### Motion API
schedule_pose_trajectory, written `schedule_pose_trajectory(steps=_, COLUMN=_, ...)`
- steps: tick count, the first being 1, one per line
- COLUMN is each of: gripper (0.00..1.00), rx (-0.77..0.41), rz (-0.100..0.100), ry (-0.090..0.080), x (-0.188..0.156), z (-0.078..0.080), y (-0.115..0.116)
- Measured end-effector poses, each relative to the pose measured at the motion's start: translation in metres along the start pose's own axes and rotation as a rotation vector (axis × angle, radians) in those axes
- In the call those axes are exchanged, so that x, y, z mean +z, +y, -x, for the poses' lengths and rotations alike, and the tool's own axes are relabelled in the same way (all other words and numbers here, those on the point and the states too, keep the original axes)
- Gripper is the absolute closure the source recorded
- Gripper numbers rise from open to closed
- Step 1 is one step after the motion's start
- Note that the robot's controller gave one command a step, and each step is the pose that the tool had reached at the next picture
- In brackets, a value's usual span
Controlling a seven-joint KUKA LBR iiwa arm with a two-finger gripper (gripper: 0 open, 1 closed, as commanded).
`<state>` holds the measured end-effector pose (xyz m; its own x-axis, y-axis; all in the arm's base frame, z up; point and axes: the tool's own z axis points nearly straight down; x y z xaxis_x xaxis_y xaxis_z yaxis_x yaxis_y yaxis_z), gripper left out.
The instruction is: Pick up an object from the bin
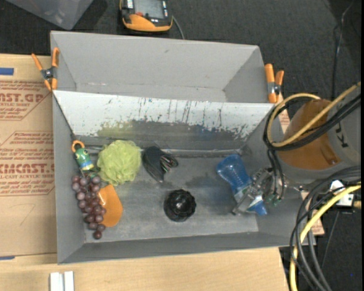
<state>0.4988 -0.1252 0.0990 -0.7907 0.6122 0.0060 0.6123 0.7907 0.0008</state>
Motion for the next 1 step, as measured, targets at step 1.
schedule_pose_trajectory(steps=1, gripper=1.0, rx=-0.001, rz=0.0, ry=0.0, x=-0.0195, z=-0.0002, y=0.0004)
